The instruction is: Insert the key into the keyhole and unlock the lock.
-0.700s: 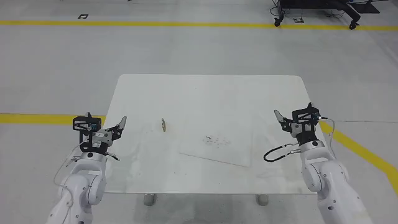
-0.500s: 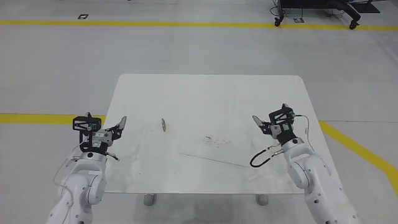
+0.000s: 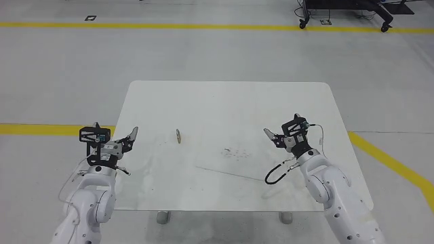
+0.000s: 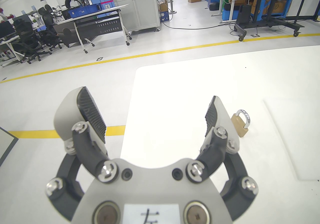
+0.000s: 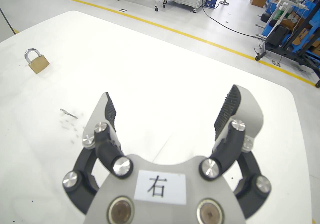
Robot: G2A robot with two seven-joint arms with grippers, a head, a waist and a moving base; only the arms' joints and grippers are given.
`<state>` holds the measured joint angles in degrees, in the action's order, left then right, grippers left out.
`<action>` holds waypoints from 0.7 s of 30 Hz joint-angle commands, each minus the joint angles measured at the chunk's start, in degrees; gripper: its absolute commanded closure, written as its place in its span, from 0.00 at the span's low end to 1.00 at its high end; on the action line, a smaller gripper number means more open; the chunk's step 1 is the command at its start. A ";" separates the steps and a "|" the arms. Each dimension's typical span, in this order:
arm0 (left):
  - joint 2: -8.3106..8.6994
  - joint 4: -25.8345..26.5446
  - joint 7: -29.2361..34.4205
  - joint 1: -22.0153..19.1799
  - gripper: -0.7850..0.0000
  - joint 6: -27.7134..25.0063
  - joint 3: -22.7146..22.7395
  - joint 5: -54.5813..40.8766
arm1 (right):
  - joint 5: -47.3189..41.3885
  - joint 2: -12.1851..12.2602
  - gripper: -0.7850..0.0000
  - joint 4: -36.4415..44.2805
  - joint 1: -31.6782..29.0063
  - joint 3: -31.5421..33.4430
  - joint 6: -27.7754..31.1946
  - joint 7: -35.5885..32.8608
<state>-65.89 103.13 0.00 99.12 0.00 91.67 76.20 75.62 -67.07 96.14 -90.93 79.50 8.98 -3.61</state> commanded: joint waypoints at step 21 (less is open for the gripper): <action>0.00 0.00 0.00 0.00 0.00 0.00 0.00 0.00 | 9.61 -1.72 0.13 -24.81 23.38 -19.66 36.59 3.18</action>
<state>-65.89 103.13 0.00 99.12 0.00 91.67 76.20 84.88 -68.62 72.09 -68.49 60.75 45.22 -0.34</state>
